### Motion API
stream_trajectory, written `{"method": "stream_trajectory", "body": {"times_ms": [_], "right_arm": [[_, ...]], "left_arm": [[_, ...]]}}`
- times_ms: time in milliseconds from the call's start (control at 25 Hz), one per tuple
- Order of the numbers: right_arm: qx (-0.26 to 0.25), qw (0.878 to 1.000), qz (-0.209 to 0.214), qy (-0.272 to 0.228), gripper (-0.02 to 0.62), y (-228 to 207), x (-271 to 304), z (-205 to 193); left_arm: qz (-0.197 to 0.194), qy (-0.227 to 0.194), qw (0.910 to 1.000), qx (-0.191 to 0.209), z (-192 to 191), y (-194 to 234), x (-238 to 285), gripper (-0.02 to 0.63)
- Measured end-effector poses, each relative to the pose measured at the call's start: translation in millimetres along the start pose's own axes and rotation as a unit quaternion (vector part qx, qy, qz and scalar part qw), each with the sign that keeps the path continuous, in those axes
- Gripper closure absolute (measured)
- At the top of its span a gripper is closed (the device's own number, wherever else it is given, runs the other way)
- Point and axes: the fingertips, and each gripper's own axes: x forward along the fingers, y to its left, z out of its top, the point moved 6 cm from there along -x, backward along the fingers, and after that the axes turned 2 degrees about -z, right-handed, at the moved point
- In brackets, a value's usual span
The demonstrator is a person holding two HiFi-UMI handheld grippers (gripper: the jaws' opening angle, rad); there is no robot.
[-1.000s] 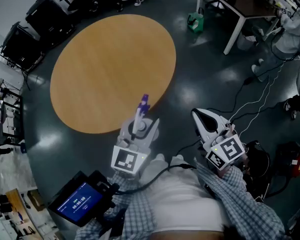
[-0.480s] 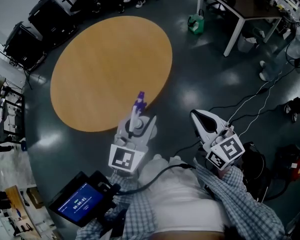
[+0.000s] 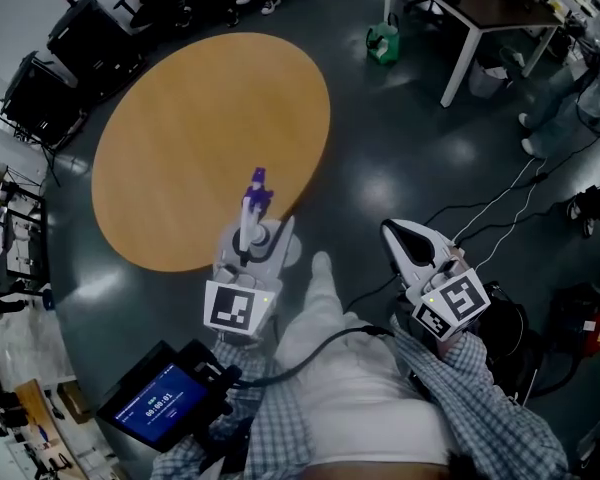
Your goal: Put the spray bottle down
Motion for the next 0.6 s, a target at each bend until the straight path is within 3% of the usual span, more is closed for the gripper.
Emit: {"method": "stream_trajectory", "body": {"times_ms": [280, 600], "right_arm": [[-0.007, 1.0, -0.008, 0.002, 0.592, -43, 36, 2], [-0.019, 1.0, 0.018, 0.001, 0.592, -87, 127, 26]], "left_arm": [[-0.003, -0.007, 0.9998, 0.016, -6, 31, 55, 0.459], [0.004, -0.013, 0.9998, 0.015, -7, 92, 116, 0.459]]}}
